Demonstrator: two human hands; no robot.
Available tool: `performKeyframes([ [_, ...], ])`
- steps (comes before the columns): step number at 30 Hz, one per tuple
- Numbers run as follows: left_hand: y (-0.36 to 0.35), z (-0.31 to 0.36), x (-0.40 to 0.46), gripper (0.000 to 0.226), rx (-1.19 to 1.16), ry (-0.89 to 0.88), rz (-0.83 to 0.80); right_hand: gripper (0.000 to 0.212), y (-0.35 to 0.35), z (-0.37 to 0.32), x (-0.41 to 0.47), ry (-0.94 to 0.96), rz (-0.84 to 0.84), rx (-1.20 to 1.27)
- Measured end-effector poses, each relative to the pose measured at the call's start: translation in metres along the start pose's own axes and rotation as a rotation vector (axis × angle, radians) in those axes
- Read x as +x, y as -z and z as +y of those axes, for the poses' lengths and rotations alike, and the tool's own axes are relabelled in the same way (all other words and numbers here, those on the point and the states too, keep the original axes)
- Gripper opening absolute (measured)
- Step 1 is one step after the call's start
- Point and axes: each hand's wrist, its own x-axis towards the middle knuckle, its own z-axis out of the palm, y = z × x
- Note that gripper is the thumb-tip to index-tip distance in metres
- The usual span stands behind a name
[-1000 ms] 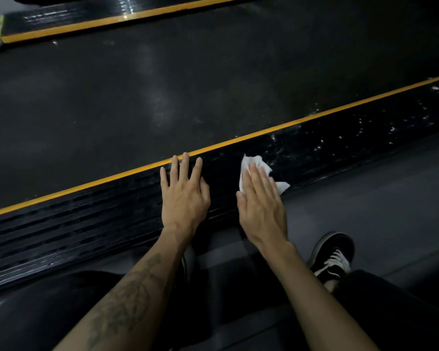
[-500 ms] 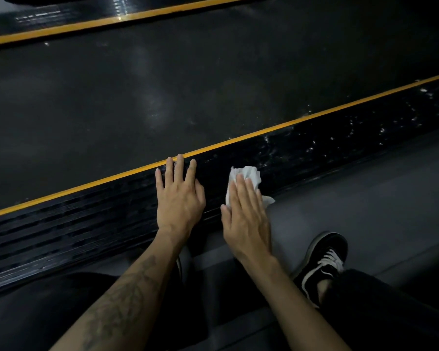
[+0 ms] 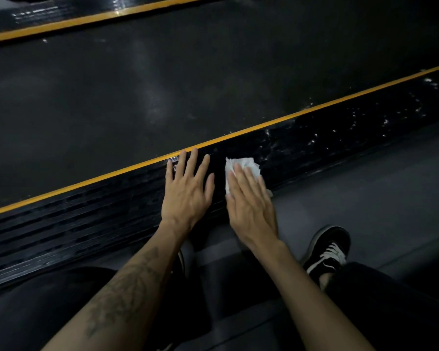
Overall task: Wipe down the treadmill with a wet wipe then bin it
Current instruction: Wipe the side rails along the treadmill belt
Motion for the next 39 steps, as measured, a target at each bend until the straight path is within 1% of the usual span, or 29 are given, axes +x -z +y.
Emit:
performKeyframes([
  [2,0.000,0.000,-0.001,0.061,0.007,-0.017,0.003,0.057,0.003,0.010,-0.005,-0.080,-0.007,0.011],
  [4,0.000,0.001,0.000,0.061,0.007,-0.031,0.004,0.057,0.003,0.005,-0.015,-0.154,-0.001,0.026],
  [5,-0.001,0.001,0.000,0.060,0.002,-0.033,0.002,0.057,0.002,-0.002,-0.020,-0.153,0.006,0.040],
  [7,-0.001,0.003,0.001,0.060,-0.004,-0.030,0.003,0.056,0.000,-0.008,-0.019,-0.093,0.011,0.057],
  [10,-0.001,0.005,0.002,0.061,-0.012,-0.012,-0.002,0.055,0.004,0.009,-0.006,-0.024,0.002,0.024],
  [11,-0.001,0.005,0.003,0.061,-0.019,-0.005,-0.003,0.055,0.005,0.017,-0.005,-0.045,-0.002,0.023],
  [13,0.000,0.006,0.002,0.061,-0.023,0.002,-0.015,0.056,0.006,0.022,-0.012,-0.146,-0.006,0.031],
  [15,0.002,0.009,0.003,0.062,-0.020,0.018,-0.017,0.056,0.005,0.010,-0.022,-0.203,0.026,0.057],
  [18,0.002,0.015,0.006,0.062,-0.029,0.048,-0.010,0.056,0.003,-0.001,-0.020,-0.100,0.030,0.089],
  [20,0.001,0.018,0.007,0.062,-0.023,0.064,-0.016,0.054,0.005,0.010,-0.009,-0.047,-0.003,0.030],
  [21,0.001,0.019,0.007,0.061,-0.019,0.067,-0.019,0.054,0.006,0.018,-0.006,-0.055,-0.012,0.000],
  [23,0.001,0.021,0.007,0.060,-0.016,0.079,-0.024,0.055,0.007,0.027,-0.011,-0.135,-0.026,-0.019],
  [25,0.001,0.026,0.008,0.059,-0.021,0.107,-0.020,0.057,0.007,0.020,-0.022,-0.209,-0.001,-0.002],
  [26,0.001,0.030,0.010,0.057,-0.022,0.122,-0.012,0.059,0.005,0.013,-0.026,-0.205,0.013,0.016],
  [29,0.001,0.038,0.015,0.053,-0.025,0.139,-0.010,0.058,0.001,0.007,-0.022,-0.094,0.001,0.039],
  [31,0.000,0.038,0.015,0.054,-0.020,0.132,-0.012,0.055,0.002,0.021,-0.013,-0.028,-0.021,0.010],
  [32,0.000,0.037,0.015,0.055,-0.016,0.128,-0.012,0.054,0.004,0.029,-0.010,-0.024,-0.022,-0.009],
  [34,0.000,0.035,0.015,0.058,-0.011,0.120,-0.021,0.055,0.006,0.037,-0.013,-0.107,-0.018,-0.023],
  [36,0.000,0.035,0.016,0.060,-0.014,0.113,-0.025,0.056,0.005,0.028,-0.018,-0.225,0.016,-0.006],
  [37,0.000,0.036,0.016,0.060,-0.023,0.111,-0.029,0.057,0.003,0.020,-0.020,-0.240,0.036,0.014],
  [39,-0.001,0.036,0.017,0.061,-0.041,0.107,-0.035,0.058,0.000,0.008,-0.021,-0.177,0.034,0.061],
])
